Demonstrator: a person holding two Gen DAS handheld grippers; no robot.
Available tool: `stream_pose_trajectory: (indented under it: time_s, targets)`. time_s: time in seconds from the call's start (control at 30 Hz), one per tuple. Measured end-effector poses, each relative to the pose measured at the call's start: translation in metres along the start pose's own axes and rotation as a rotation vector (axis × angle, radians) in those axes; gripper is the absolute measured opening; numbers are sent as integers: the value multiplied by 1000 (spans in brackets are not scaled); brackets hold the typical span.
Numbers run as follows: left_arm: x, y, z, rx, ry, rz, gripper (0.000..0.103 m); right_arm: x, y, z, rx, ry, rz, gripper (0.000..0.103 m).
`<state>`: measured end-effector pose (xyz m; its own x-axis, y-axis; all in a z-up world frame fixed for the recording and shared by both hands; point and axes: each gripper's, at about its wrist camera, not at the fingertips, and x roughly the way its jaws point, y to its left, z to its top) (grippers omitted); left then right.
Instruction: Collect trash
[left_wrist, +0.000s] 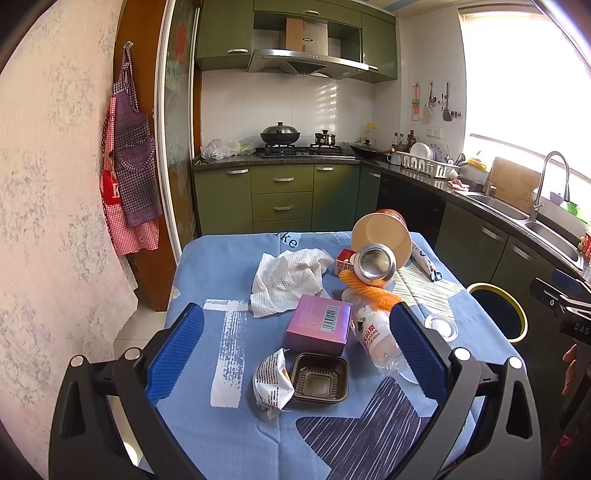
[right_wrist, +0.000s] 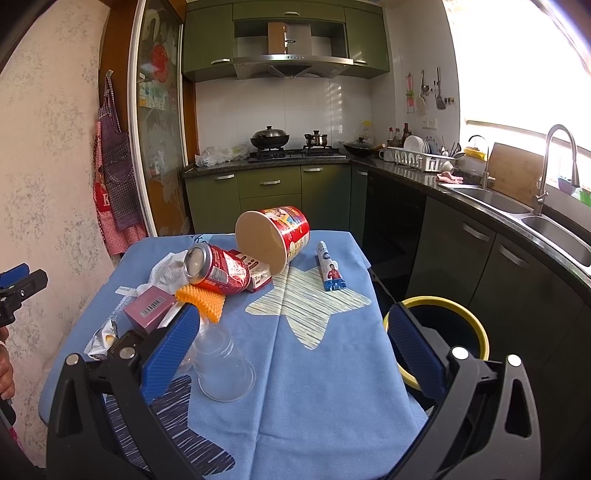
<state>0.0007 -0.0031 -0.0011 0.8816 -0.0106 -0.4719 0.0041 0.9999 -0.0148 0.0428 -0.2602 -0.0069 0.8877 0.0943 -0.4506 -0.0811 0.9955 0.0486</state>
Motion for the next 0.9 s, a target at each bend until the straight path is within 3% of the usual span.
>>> stream_pose_trajectory:
  time_s: [0.9]
  targets:
    - [1,0,0,0,2,0,99,1,-2,0,2,5,2,97]
